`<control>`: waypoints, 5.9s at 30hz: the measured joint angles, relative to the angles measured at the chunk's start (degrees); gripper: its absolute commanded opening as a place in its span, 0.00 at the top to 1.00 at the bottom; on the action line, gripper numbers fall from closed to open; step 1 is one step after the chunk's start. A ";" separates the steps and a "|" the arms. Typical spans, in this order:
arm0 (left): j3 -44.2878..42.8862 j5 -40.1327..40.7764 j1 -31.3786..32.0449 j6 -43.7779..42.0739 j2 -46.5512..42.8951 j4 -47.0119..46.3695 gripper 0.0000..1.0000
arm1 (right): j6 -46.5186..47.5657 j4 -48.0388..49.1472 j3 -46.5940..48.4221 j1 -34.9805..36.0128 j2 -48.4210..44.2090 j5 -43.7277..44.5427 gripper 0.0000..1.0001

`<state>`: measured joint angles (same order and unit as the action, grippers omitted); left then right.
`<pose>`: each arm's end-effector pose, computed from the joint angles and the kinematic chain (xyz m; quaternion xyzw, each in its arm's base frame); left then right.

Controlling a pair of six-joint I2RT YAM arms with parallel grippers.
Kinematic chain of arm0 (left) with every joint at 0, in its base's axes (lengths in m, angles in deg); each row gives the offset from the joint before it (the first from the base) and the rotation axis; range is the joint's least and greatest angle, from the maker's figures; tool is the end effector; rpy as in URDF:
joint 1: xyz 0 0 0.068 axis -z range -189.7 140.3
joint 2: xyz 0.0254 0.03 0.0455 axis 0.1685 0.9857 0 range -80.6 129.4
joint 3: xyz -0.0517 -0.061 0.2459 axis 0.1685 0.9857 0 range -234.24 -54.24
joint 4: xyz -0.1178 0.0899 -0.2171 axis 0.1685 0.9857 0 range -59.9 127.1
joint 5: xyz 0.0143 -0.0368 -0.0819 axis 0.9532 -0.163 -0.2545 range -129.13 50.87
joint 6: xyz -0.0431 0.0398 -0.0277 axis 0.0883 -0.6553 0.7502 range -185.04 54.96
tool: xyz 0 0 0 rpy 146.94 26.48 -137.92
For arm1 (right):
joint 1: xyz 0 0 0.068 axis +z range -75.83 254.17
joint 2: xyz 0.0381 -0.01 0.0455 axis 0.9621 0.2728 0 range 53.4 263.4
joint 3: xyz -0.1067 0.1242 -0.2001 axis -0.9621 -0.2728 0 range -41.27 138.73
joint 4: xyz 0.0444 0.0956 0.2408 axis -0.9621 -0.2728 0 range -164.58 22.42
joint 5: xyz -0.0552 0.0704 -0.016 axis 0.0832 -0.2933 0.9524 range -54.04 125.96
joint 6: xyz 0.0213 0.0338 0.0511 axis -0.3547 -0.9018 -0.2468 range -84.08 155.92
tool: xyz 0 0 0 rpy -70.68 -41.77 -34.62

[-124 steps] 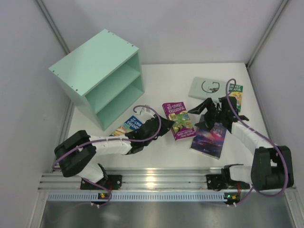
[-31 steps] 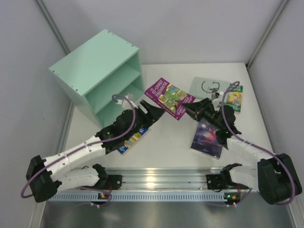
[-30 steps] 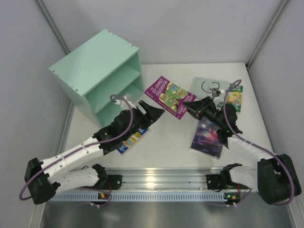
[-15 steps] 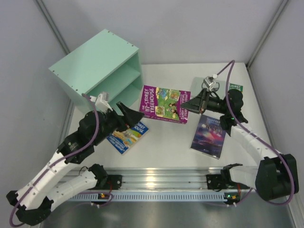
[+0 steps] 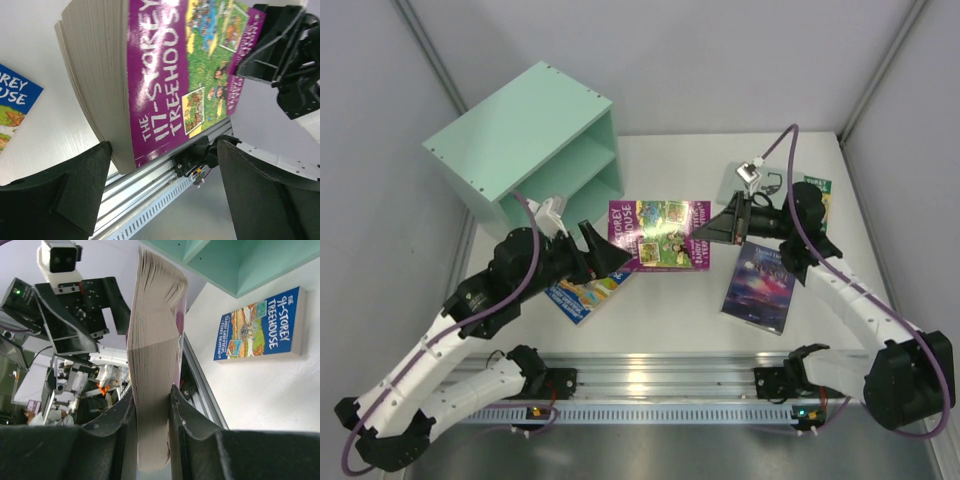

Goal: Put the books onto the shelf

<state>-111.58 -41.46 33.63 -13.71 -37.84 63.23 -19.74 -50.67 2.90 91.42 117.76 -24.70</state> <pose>0.1285 -0.1241 0.3631 -0.0447 0.8105 -0.4404 0.3835 0.2379 0.1201 0.3037 -0.1210 0.7067 0.6475 0.2584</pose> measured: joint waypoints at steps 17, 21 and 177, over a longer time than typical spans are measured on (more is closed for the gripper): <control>-3.74 -0.68 -0.59 -3.76 1.75 4.37 0.05 | -19.30 29.55 0.04 1.14 5.84 -6.51 1.00; -5.55 -1.18 -0.61 -4.50 1.75 4.57 0.05 | -22.29 33.94 -0.02 1.44 5.84 -7.65 1.00; -21.46 43.71 -5.90 -28.33 16.65 -1.81 0.22 | -25.40 -21.27 58.99 26.60 55.30 66.34 0.37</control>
<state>-133.05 2.25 27.73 -42.03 -21.19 61.41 -45.13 -71.94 61.89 118.02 173.06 41.63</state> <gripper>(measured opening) 0.776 0.629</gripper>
